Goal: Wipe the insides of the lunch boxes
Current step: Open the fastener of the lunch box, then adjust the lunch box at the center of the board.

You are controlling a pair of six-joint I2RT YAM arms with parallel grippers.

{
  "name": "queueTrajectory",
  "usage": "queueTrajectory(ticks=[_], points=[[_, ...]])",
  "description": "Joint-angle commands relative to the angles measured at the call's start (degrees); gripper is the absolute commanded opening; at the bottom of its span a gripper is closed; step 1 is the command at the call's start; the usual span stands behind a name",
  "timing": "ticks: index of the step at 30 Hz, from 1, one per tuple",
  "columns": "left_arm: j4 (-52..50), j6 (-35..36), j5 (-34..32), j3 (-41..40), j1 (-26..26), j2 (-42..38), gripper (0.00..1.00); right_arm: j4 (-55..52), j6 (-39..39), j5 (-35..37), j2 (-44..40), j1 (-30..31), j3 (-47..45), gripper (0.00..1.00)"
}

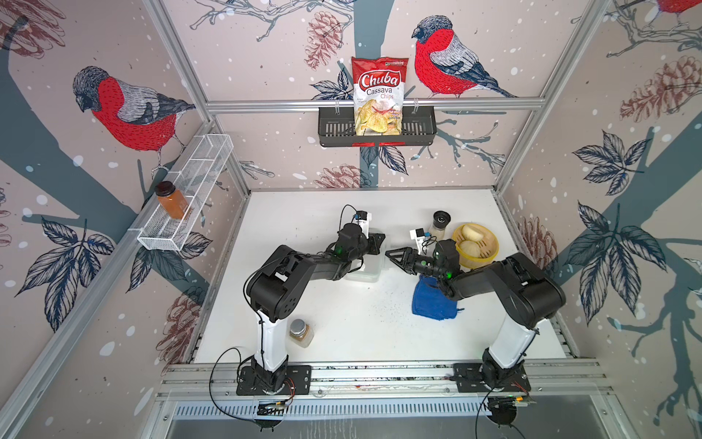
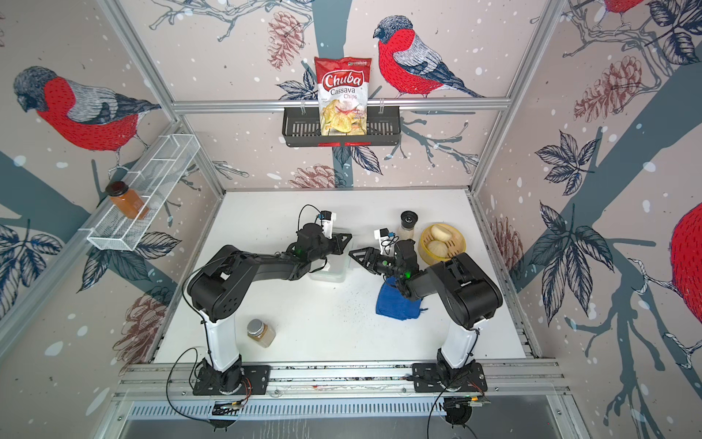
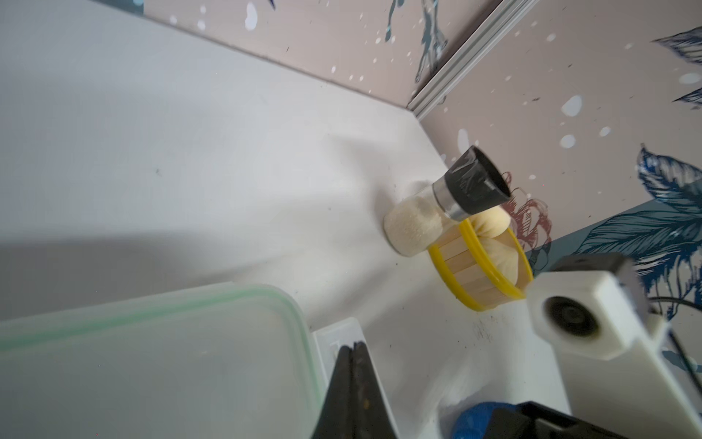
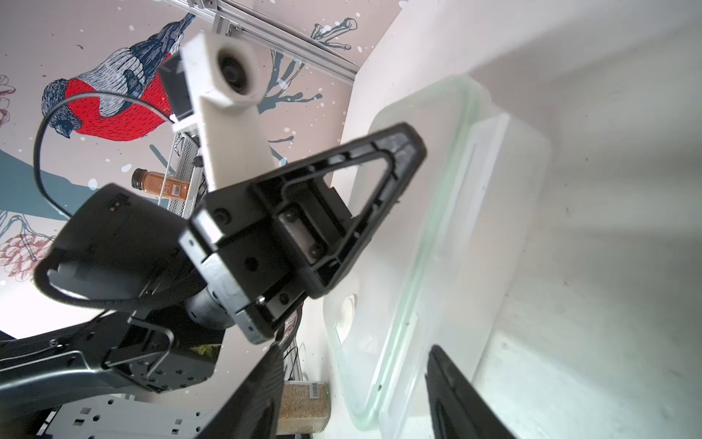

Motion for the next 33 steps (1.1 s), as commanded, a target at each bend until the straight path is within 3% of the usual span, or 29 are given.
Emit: queueTrajectory(ticks=[1, 7, 9, 11, 13, 18, 24, 33], points=[[-50.8, -0.8, -1.5, 3.6, -0.4, 0.8, 0.00, -12.0, -6.9, 4.9, -4.8, 0.5, 0.1, 0.63], [-60.2, 2.3, -2.8, 20.5, 0.3, 0.2, 0.00, -31.4, -15.7, 16.8, -14.8, 5.3, 0.8, 0.61], [-62.8, 3.4, -3.4, 26.4, 1.1, 0.9, 0.00, -35.2, -17.2, 21.2, -17.1, 8.0, 0.8, 0.47], [-65.3, 4.7, -3.7, 32.8, 2.5, 2.1, 0.00, -39.2, -18.6, 26.1, -18.9, 12.4, 1.3, 0.17], [-67.3, 5.8, -3.9, 37.4, 4.2, 2.9, 0.00, -40.5, -18.9, 28.5, -19.8, 15.8, 1.4, 0.01], [-68.5, 7.2, -4.6, 41.9, 9.0, 1.9, 0.00, -41.1, -18.5, 31.0, -17.5, 22.8, 2.7, 0.00], [-68.4, 7.8, -8.5, 38.8, 14.4, 2.1, 0.00, -41.3, -19.1, 28.6, -9.6, 27.6, 7.4, 0.00], [-64.3, 6.7, -9.0, 37.8, 18.7, 5.3, 0.00, -43.3, -20.7, 24.5, 1.0, 25.6, 14.7, 0.00]])
